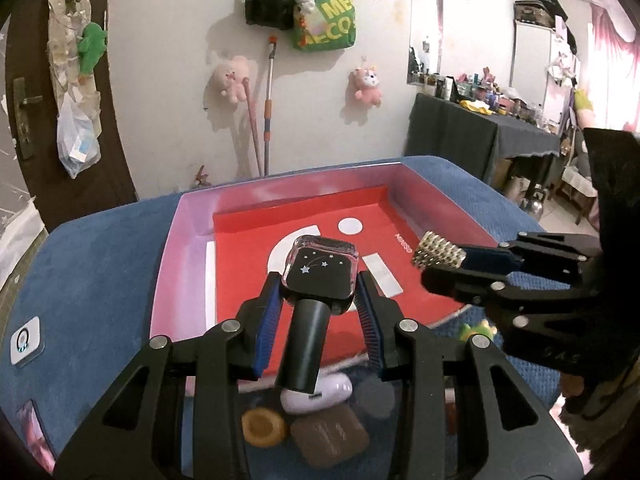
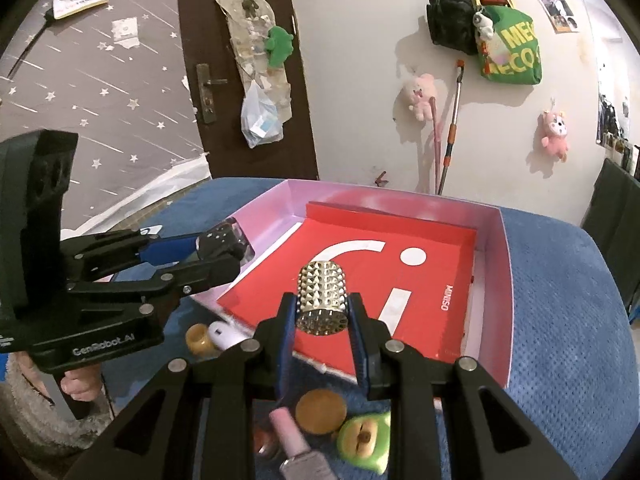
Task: Organize rigid objects
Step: 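Lift both held objects and carry them over the pink box, then lower the microphone and the gold roller onto the red box floor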
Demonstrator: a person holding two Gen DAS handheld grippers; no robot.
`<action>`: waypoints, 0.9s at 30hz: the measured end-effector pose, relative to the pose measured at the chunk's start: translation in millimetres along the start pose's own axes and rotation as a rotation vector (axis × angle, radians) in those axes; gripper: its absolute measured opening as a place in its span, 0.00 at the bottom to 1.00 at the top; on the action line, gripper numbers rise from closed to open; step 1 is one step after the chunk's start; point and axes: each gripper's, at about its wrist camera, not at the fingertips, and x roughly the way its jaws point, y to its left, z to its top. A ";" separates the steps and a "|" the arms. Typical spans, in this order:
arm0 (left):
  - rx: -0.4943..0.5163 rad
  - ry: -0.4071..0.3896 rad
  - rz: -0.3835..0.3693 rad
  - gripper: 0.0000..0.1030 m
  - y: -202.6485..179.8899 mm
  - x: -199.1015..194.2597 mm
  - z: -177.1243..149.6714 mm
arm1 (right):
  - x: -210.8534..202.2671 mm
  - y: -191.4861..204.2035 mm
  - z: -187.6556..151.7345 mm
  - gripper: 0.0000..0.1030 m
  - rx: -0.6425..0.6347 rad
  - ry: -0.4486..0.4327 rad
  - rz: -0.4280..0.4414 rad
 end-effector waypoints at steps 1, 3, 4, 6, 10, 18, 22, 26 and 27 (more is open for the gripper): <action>0.002 0.001 0.000 0.34 0.6 2.7 2.0 | 3.1 -1.5 1.4 0.26 0.000 0.003 -0.004; 0.005 0.006 -0.001 0.34 1.2 9.0 7.0 | 11.2 -5.5 3.7 0.26 0.003 0.012 -0.016; 0.004 0.010 -0.002 0.34 2.0 12.0 8.6 | 14.4 -6.8 5.0 0.26 0.005 0.015 -0.021; 0.003 0.019 -0.008 0.34 3.8 19.0 12.4 | 22.4 -11.8 7.9 0.26 0.014 0.022 -0.034; 0.001 0.036 -0.007 0.34 7.7 32.4 17.8 | 38.9 -22.3 12.1 0.26 0.034 0.045 -0.048; -0.032 0.118 -0.020 0.34 23.9 69.2 23.6 | 72.7 -46.5 14.1 0.27 0.083 0.118 -0.065; -0.047 0.171 -0.023 0.34 32.7 90.9 22.0 | 84.8 -54.6 13.6 0.26 0.104 0.154 -0.078; -0.052 0.213 -0.014 0.34 38.7 106.8 16.5 | 92.6 -59.2 11.0 0.27 0.118 0.181 -0.076; -0.056 0.224 -0.012 0.34 40.5 110.4 14.9 | 94.7 -60.0 10.7 0.26 0.120 0.186 -0.077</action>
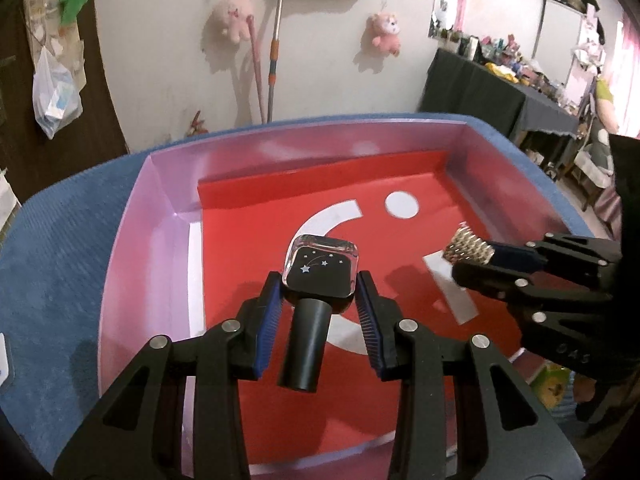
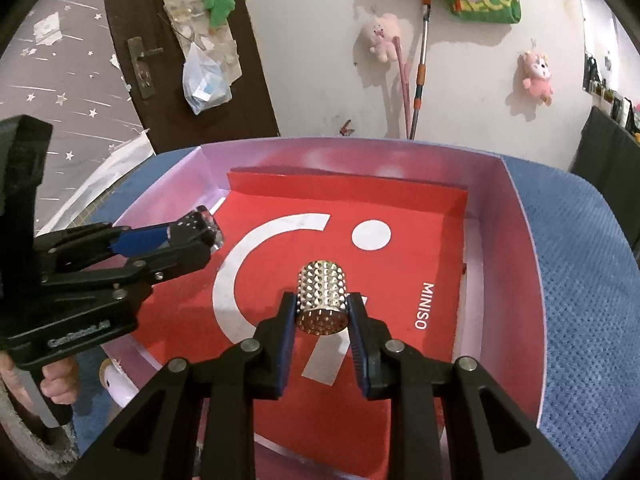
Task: Organize rigid objects
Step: 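Lower the microphone and the gold roller onto the red box floor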
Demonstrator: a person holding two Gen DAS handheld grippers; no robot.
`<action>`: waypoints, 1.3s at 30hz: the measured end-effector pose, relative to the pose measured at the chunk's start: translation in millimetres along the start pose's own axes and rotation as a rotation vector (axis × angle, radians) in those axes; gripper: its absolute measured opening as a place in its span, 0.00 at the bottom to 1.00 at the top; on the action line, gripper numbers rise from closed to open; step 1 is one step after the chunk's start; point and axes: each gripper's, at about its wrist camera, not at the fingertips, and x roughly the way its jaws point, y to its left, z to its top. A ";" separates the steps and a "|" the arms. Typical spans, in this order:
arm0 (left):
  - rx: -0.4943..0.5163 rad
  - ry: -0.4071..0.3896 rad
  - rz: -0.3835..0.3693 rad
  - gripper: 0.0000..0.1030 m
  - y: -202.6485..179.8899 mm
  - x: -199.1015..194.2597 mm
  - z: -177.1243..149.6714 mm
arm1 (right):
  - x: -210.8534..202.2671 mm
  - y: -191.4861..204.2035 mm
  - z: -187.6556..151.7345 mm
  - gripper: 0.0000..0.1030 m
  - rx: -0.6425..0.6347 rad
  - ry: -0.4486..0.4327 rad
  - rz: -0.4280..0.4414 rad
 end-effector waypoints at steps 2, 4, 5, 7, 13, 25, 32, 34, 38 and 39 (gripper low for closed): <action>-0.009 0.018 0.001 0.34 3.7 5.8 -0.5 | 2.6 -1.0 0.1 0.27 0.000 0.007 -0.006; -0.017 0.030 0.004 0.34 6.7 10.0 -1.2 | 6.7 -2.0 0.5 0.27 0.000 0.017 -0.011; -0.022 0.034 0.007 0.34 8.2 11.6 -1.7 | 9.2 -2.7 0.9 0.27 0.000 0.023 -0.013; -0.031 0.042 0.007 0.34 11.7 14.1 -2.1 | 12.7 -3.6 1.4 0.27 0.000 0.034 -0.012; -0.030 0.069 0.007 0.34 12.6 16.9 -4.0 | 21.7 -7.0 6.9 0.27 -0.008 0.079 0.003; -0.034 0.085 0.020 0.34 9.8 18.1 -4.8 | 30.1 -18.1 9.0 0.27 -0.065 0.130 -0.044; -0.032 0.123 0.029 0.34 10.5 28.1 -9.5 | 27.8 -15.5 7.6 0.27 -0.065 0.129 -0.066; -0.033 0.122 0.029 0.34 10.8 28.4 -9.5 | 26.4 -15.4 6.8 0.27 -0.062 0.132 -0.070; -0.047 0.118 0.017 0.34 13.6 28.1 -11.4 | 28.1 -13.8 5.6 0.27 -0.064 0.133 -0.074; -0.050 0.117 0.015 0.34 14.0 28.1 -11.6 | 28.3 -13.1 5.6 0.27 -0.065 0.131 -0.074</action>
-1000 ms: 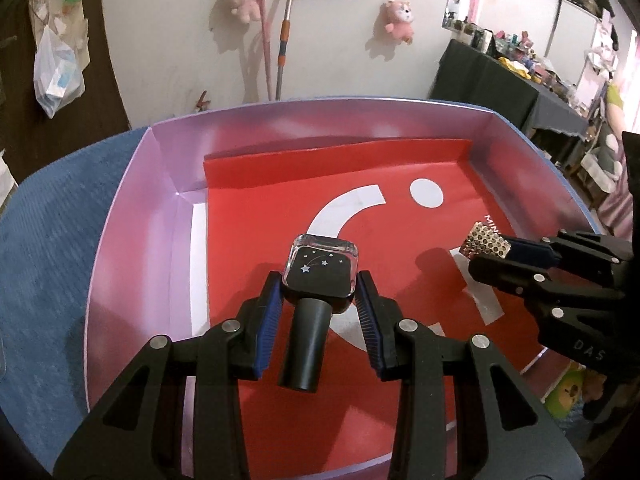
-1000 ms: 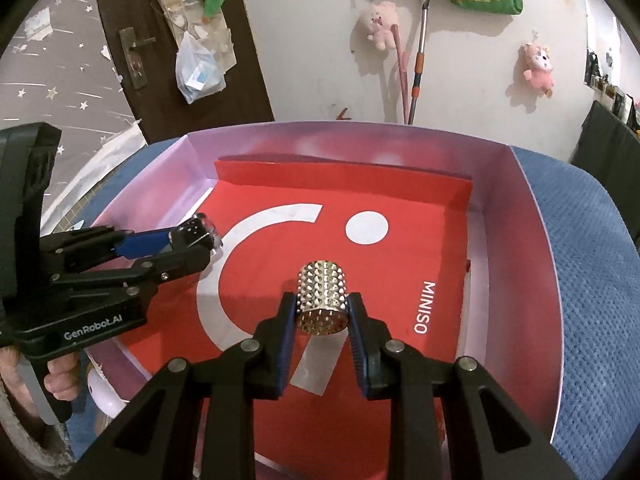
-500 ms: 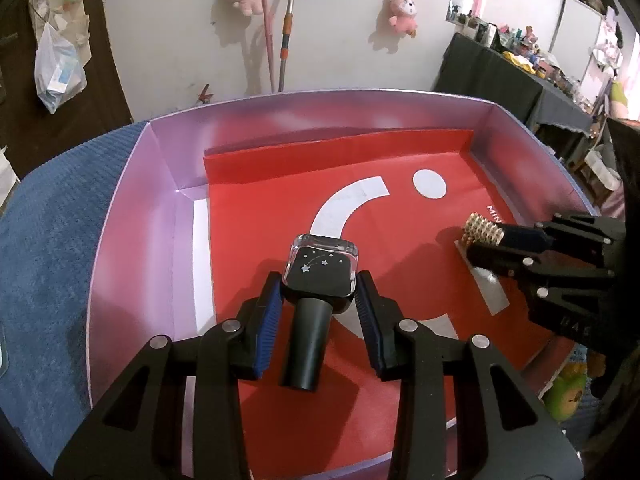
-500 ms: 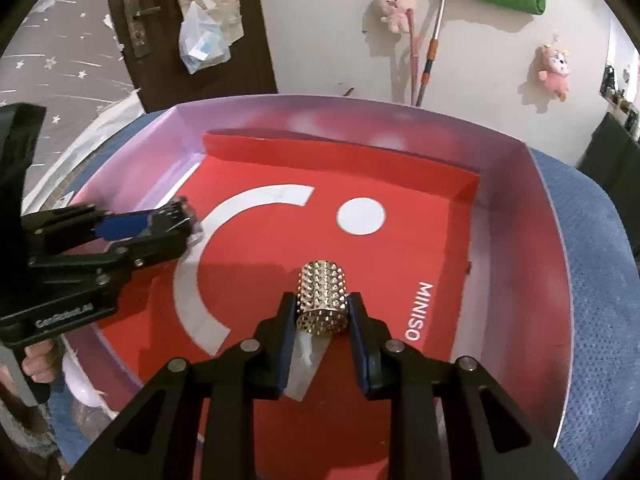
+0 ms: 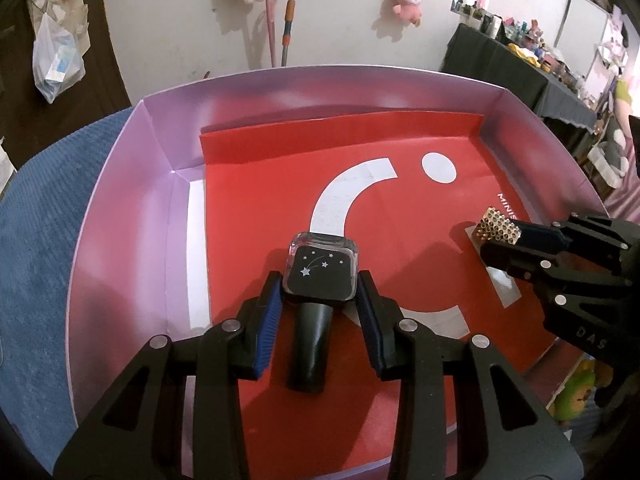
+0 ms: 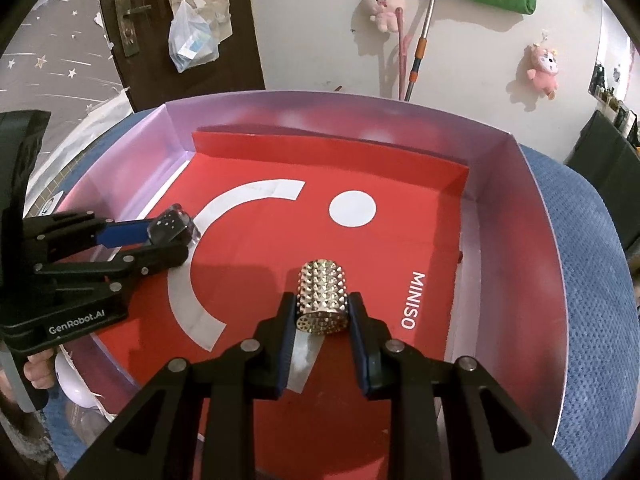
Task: Organize rigid objects
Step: 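Lower the microphone and the gold roller onto the red box floor, then open the left gripper to release the microphone while the right releases the roller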
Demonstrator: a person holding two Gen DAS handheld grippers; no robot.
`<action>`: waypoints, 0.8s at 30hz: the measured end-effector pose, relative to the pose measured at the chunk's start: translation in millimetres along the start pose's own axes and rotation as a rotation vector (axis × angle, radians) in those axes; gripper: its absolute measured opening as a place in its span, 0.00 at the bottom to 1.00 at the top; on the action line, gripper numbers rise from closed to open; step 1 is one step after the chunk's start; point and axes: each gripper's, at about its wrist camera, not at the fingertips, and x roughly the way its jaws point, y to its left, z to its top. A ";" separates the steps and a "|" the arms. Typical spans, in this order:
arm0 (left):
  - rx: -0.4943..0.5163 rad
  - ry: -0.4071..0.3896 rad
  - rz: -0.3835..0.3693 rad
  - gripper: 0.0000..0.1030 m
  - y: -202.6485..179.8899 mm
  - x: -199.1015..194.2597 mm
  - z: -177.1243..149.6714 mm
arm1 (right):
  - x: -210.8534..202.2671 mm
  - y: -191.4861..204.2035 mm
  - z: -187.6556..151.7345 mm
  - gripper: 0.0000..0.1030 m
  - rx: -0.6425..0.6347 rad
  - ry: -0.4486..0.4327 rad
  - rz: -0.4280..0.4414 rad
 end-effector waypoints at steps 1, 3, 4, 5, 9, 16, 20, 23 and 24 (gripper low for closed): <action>-0.001 0.001 -0.001 0.34 0.1 0.4 0.3 | -0.1 -0.1 -0.3 0.27 0.002 -0.001 0.002; -0.002 0.004 -0.001 0.34 0.1 0.6 1.1 | 0.0 0.2 -0.3 0.27 0.006 -0.001 0.009; -0.004 0.004 -0.003 0.34 -0.1 0.3 1.4 | -0.1 -0.1 -0.2 0.27 0.008 -0.001 0.012; -0.005 0.004 -0.004 0.34 -0.9 0.3 1.8 | -0.3 -0.7 -0.2 0.27 0.012 -0.001 0.014; 0.015 -0.003 0.018 0.35 -3.9 -0.5 0.5 | -1.3 -1.4 -1.0 0.27 0.017 -0.002 0.025; 0.028 -0.042 0.027 0.49 -5.0 -11.2 0.3 | -2.7 -1.6 -1.8 0.27 0.022 -0.004 0.034; 0.027 -0.058 0.034 0.50 -3.7 -18.5 1.7 | -2.9 -2.0 -1.7 0.35 0.031 -0.004 0.056; 0.019 -0.067 0.031 0.50 -1.3 -23.6 2.9 | -3.8 -0.9 -2.1 0.38 0.034 -0.005 0.058; 0.015 -0.072 0.029 0.50 -0.6 -26.2 2.9 | -3.6 -0.4 -2.2 0.38 0.034 -0.006 0.058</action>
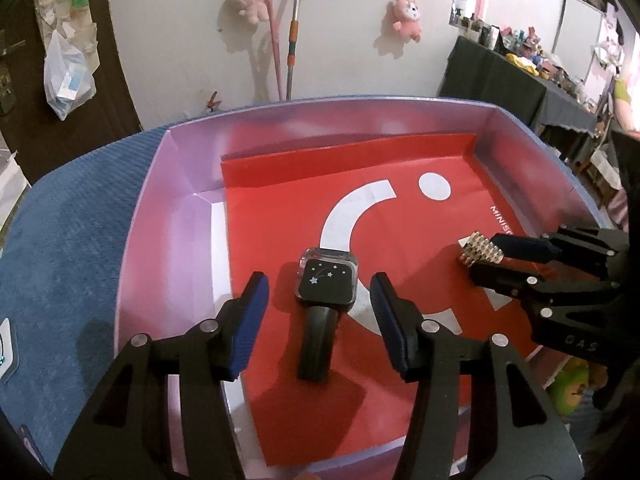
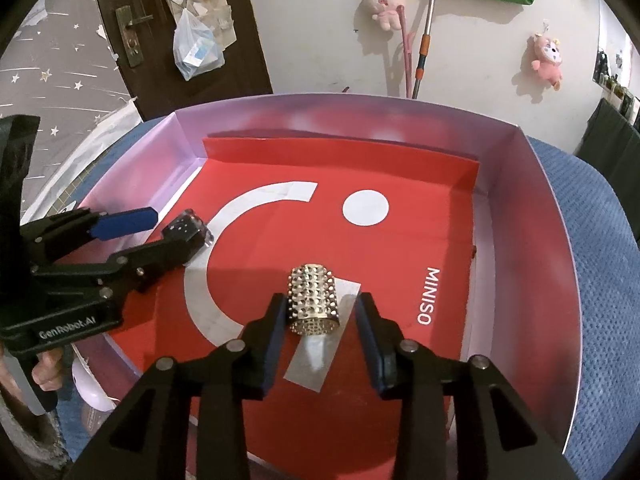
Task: Organize rigid objects
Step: 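Open the left gripper to release the microphone while the right releases the roller, then withdraw both open grippers up and out of the box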
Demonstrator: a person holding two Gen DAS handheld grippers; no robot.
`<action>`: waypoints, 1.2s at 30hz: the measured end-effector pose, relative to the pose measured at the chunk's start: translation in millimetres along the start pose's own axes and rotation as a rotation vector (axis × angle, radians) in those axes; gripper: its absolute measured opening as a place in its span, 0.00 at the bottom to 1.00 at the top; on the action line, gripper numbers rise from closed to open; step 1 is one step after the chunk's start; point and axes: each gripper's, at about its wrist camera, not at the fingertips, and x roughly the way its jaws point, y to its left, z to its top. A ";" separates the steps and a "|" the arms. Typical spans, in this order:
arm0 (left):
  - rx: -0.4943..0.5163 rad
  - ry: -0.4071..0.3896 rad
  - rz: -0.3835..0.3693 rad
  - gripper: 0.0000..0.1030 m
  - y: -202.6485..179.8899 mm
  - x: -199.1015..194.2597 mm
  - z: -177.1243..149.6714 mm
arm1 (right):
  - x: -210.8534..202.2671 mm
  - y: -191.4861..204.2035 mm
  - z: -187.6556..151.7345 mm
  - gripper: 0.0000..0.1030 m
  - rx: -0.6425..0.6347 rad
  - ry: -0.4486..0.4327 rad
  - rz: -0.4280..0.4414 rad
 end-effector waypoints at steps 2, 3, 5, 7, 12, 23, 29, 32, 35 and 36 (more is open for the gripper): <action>-0.004 -0.008 -0.006 0.50 1.1 -4.8 -0.1 | -1.0 0.2 -0.5 0.39 0.003 -0.001 0.004; -0.005 -0.013 -0.008 0.57 1.1 -7.7 -0.2 | -1.7 0.8 -0.8 0.40 0.004 -0.002 0.007; -0.004 -0.024 -0.027 0.62 0.7 -13.3 -0.8 | -5.4 1.4 -1.9 0.46 0.006 -0.009 0.009; 0.002 -0.035 -0.020 0.64 -1.7 -18.0 -1.7 | -9.3 2.4 -2.7 0.47 0.009 -0.015 0.014; 0.015 -0.069 -0.012 0.68 -6.9 -35.1 -6.1 | -21.6 6.0 -4.5 0.56 0.010 -0.041 0.018; -0.014 -0.144 -0.013 0.89 -5.0 -71.7 -21.7 | -60.0 17.5 -19.1 0.72 0.005 -0.119 0.049; -0.010 -0.180 0.001 0.95 -9.8 -84.3 -35.5 | -83.1 26.8 -30.8 0.93 -0.011 -0.165 0.056; -0.013 -0.194 0.002 0.96 -11.1 -90.8 -41.8 | -94.7 30.6 -37.0 0.99 -0.019 -0.188 0.057; -0.028 -0.199 -0.020 0.96 -10.9 -96.4 -46.6 | -106.2 35.1 -44.6 1.00 -0.028 -0.210 0.062; -0.031 -0.200 -0.029 0.96 -11.2 -98.3 -48.4 | -109.4 36.5 -47.0 1.00 -0.030 -0.218 0.062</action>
